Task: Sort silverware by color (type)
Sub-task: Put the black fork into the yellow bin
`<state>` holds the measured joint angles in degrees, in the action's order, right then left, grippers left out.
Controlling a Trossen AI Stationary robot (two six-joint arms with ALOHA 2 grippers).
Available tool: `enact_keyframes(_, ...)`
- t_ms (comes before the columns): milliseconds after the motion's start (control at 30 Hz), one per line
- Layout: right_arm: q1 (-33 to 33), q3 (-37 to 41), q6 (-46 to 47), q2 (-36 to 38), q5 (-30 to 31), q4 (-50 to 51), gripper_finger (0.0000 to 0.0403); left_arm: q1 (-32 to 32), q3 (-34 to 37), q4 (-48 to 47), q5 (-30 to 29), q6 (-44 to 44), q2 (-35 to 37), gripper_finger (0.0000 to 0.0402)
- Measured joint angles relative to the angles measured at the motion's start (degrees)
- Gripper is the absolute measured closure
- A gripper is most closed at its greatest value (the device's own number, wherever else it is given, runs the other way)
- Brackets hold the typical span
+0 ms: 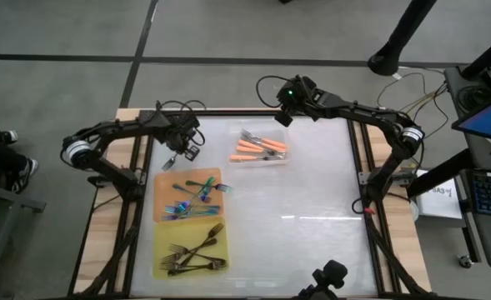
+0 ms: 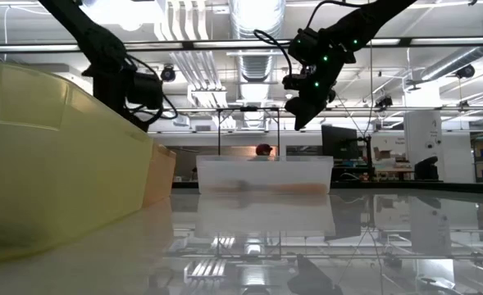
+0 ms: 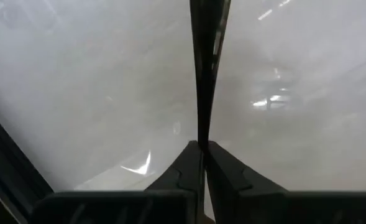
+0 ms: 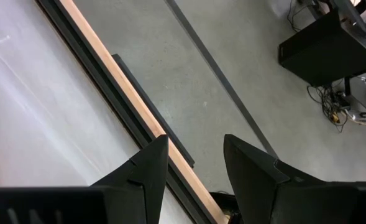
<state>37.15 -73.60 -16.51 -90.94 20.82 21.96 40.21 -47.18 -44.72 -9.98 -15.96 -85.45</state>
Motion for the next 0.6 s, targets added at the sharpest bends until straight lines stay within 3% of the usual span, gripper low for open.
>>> enact_keyframes(300, 0.00, 0.00, 0.00, 0.00, 0.00, 0.00, 0.0255, -2.98, -1.74, -1.40, 2.42, 2.10, 7.65, 0.0401)
enact_keyframes(600, 0.00, 0.00, 0.00, 0.00, -0.02, 0.00, 0.0255, -14.71, -4.24, 2.47, 3.97, 6.61, 15.20, 0.0401)
